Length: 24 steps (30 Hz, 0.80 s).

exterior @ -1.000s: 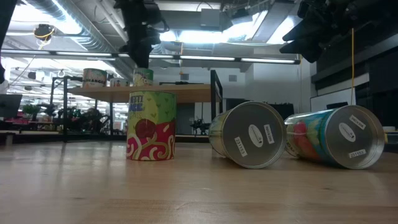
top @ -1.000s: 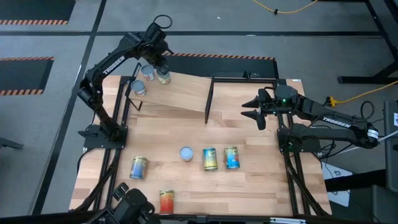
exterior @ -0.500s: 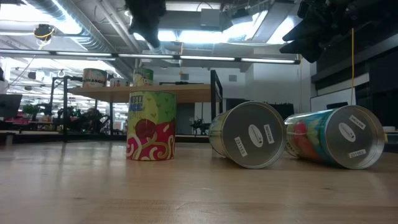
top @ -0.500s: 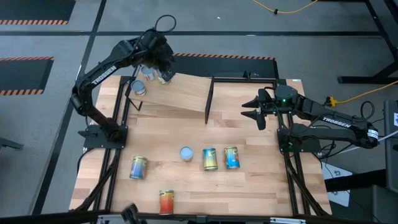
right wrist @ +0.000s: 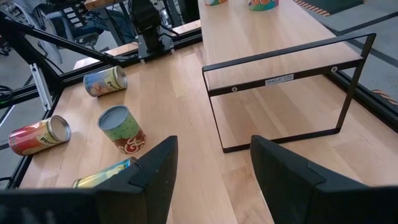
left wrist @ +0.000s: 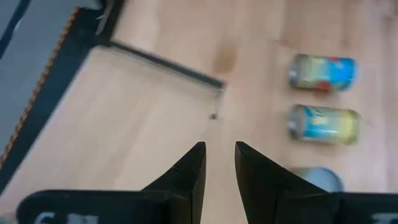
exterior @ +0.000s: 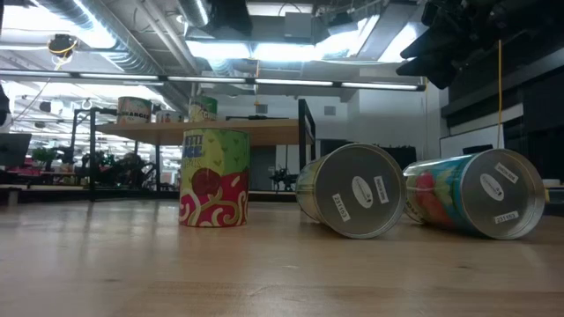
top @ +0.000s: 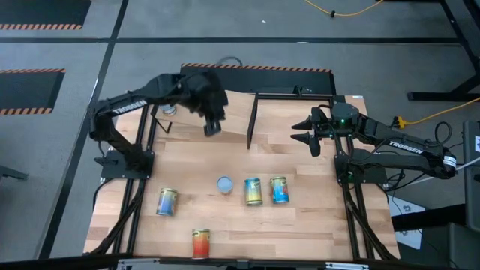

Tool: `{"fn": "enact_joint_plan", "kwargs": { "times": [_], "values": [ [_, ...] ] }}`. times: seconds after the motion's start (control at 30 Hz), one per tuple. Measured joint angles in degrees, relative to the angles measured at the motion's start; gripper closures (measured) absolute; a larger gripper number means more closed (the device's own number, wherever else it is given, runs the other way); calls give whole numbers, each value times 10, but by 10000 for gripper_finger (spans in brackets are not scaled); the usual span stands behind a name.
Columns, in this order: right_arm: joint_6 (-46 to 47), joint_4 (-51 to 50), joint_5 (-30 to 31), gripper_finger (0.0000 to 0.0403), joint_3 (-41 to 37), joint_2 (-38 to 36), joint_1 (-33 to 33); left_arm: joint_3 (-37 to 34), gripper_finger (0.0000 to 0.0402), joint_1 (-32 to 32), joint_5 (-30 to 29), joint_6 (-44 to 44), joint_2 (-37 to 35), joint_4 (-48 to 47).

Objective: Pick and place cans onto a shelf
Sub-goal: Put the canned spaghetti on the shelf aligned with the other canned chicken

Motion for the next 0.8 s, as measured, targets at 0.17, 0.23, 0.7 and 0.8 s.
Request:
{"fn": "enact_joint_plan", "kwargs": {
  "times": [0.17, 0.23, 0.7, 0.8],
  "values": [
    [0, -2, 0, 196, 0, 0, 0, 0, 322, -73, 0, 0, 12, 1],
    [0, -2, 0, 196, 0, 0, 0, 1, 322, -103, -1, 0, 19, 8],
    [0, -6, 0, 196, 0, 0, 0, 0, 322, -212, -6, 4, 136, 1],
    [0, -6, 0, 196, 0, 0, 0, 0, 322, -218, -8, 10, 163, -7]
  ]
}}
